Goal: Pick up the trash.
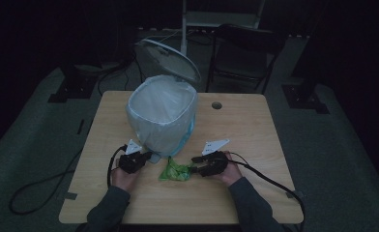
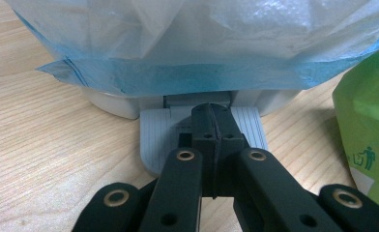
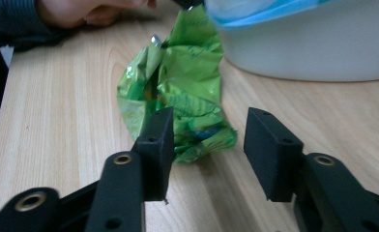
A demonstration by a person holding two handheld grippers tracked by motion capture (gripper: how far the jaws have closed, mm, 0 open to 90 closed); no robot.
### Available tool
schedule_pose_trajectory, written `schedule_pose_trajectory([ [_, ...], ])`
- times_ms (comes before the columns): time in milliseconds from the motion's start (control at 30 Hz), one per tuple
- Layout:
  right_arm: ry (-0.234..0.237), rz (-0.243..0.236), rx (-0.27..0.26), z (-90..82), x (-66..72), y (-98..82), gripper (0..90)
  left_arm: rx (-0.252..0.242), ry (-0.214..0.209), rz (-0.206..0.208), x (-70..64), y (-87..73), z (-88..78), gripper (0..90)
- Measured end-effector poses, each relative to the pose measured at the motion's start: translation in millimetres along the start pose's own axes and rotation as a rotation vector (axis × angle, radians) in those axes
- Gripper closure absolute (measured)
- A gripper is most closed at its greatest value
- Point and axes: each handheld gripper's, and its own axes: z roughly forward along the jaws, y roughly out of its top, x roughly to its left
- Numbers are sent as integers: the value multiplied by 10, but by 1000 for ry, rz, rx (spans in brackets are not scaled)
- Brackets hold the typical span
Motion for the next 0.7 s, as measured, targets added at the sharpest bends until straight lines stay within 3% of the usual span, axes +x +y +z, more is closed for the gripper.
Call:
schedule_pose_trajectory([
  [200,26,-15,18,24,20,-11,629,0,0,1,-1,0,0,900],
  [400,39,-19,49,63,37,-39,598,0,1,1,-1,0,0,900],
  [500,51,-24,50,82,39,-42,672,0,1,1,-1,0,0,900],
  [700,50,-29,49,83,40,-44,699,1,3,3,-2,0,0,900],
])
